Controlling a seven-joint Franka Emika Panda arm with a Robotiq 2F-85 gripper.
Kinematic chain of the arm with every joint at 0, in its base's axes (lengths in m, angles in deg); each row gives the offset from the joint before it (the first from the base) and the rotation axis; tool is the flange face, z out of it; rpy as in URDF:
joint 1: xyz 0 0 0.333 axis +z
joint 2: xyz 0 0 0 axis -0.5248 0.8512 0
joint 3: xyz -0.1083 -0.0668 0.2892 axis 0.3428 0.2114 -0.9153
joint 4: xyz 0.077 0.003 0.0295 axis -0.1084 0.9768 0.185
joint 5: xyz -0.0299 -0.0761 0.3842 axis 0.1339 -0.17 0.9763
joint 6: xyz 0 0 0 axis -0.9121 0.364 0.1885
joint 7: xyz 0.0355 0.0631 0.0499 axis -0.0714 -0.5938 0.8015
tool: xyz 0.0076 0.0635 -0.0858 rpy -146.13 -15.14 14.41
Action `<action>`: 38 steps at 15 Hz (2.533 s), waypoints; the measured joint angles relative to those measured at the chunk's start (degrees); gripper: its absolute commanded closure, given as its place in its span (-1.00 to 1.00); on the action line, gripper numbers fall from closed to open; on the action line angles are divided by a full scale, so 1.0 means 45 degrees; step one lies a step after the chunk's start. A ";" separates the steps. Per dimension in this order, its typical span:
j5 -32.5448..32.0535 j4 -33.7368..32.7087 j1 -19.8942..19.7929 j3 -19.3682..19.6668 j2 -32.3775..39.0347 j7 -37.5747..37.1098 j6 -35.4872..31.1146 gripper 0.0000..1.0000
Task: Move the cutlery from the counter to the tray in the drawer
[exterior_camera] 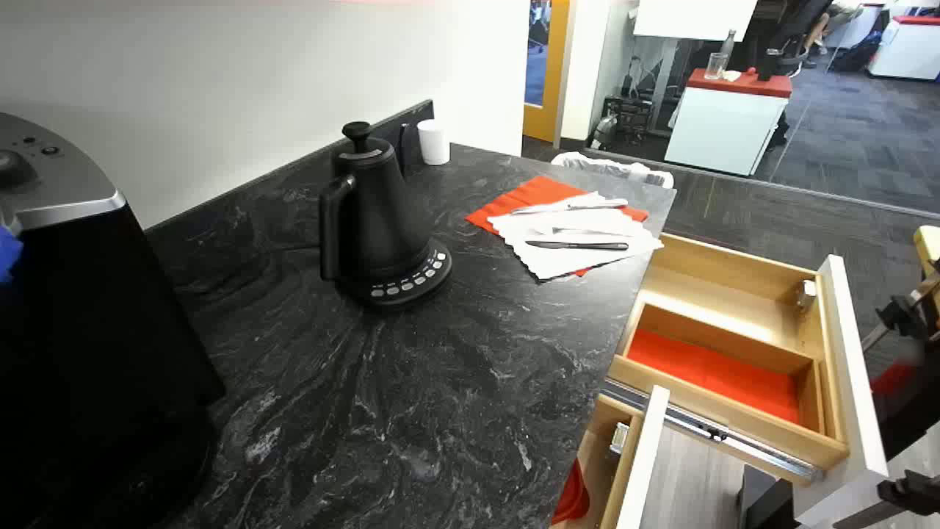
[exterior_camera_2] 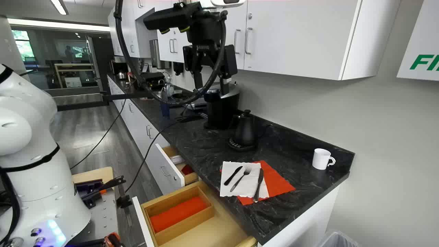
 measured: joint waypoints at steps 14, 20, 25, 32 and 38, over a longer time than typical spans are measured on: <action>0.0000 0.0000 0.0000 0.0000 0.0000 0.0000 0.0000 -1.00; 0.0000 0.0000 0.0000 -0.0001 0.0000 0.0000 0.0000 -1.00; -0.0095 0.0087 -0.0016 -0.0183 0.0103 0.0000 -0.0171 -1.00; -0.0125 0.0965 0.0073 -0.1401 0.4165 0.0028 -0.4458 -1.00; -0.0108 0.1385 0.0081 -0.2584 0.5406 0.0128 -0.5137 -1.00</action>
